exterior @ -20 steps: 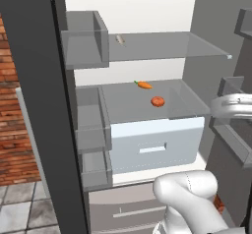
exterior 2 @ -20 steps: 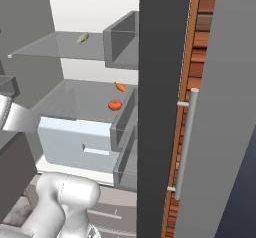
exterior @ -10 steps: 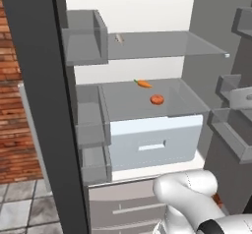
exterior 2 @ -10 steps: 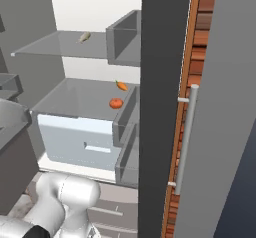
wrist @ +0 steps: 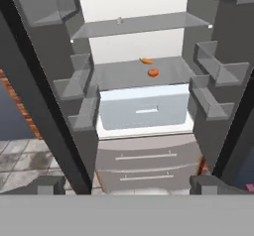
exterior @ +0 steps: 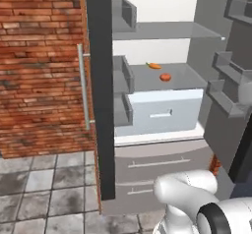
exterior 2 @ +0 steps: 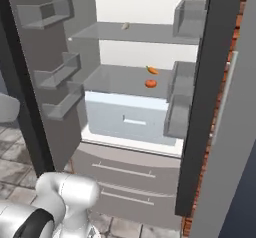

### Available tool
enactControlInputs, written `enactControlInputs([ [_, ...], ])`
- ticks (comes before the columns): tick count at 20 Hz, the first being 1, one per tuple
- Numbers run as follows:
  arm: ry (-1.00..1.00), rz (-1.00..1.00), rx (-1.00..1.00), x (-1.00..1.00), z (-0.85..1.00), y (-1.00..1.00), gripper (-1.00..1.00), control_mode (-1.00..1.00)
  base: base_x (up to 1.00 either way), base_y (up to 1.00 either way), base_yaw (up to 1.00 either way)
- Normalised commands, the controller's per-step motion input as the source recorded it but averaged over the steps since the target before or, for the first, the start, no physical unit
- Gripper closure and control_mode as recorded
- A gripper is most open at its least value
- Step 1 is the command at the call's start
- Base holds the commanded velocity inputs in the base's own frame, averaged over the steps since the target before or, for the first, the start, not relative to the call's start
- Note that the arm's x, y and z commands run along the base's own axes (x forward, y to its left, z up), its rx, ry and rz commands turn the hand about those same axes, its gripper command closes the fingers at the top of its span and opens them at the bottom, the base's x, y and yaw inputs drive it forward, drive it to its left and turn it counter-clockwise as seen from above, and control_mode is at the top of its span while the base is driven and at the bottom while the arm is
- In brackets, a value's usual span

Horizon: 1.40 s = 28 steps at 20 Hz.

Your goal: Transport the steak and squash to the fridge. Place the steak on the rack containing meat and place the squash on the rack containing the vegetable, ensuring meats and vegetables are on different racks.

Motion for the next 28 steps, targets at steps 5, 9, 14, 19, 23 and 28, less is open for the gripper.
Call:
enactControlInputs([
  [5,0.00,0.00,0.00,0.00,0.00,0.00,-1.00,1.00,-1.00,1.00,0.10],
  [9,0.00,0.00,0.00,0.00,0.00,0.00,-1.00,1.00,-0.88,1.00,0.17],
  [14,0.00,0.00,0.00,0.00,0.00,0.00,-1.00,1.00,-0.33,1.00,0.55],
  [19,0.00,0.00,0.00,0.00,0.00,0.00,-1.00,1.00,-0.01,0.58,0.95],
  [23,0.00,0.00,0.00,0.00,0.00,0.00,-1.00,1.00,-0.08,0.18,1.00],
  [28,0.00,0.00,0.00,0.00,0.00,0.00,-1.00,1.00,-0.37,0.11,0.96],
])
